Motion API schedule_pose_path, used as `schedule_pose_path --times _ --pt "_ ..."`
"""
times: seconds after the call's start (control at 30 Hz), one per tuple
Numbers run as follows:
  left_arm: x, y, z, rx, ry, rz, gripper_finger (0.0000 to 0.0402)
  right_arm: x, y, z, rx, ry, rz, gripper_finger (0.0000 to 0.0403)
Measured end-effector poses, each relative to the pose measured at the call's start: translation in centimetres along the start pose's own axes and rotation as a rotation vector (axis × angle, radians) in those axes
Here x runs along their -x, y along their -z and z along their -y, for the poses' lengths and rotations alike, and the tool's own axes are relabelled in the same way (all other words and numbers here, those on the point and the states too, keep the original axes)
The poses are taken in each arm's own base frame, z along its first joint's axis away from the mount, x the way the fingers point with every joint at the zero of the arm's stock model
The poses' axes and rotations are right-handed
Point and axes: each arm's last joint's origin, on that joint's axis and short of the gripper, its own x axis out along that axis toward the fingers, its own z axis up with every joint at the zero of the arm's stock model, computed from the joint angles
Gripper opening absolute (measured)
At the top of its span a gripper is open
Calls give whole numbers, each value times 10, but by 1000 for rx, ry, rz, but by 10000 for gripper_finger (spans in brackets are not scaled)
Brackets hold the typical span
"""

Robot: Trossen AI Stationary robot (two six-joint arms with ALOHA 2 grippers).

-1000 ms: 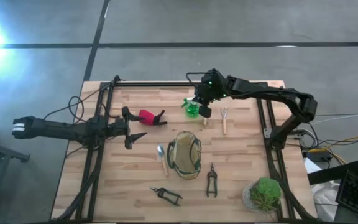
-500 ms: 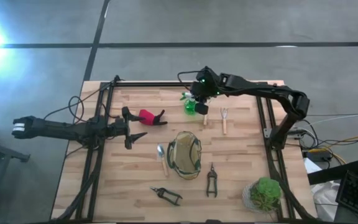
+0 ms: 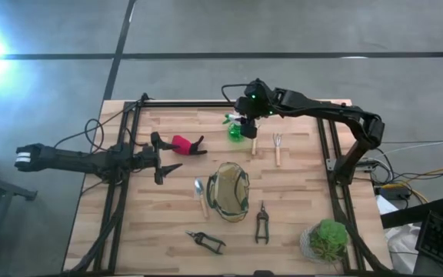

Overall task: Pick & Place Garden tools in Gardening bag
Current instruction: Put the green spray bottle into the white gardening bag

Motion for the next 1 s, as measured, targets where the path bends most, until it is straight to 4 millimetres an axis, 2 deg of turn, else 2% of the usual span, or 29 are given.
schedule_pose_path --times 0.3,1.0 --pt "0 0 0 0 0 0 321 -1 1 2 -2 3 -3 187" --pt "0 0 0 0 -1 0 321 -43 11 4 -30 -35 -45 187"
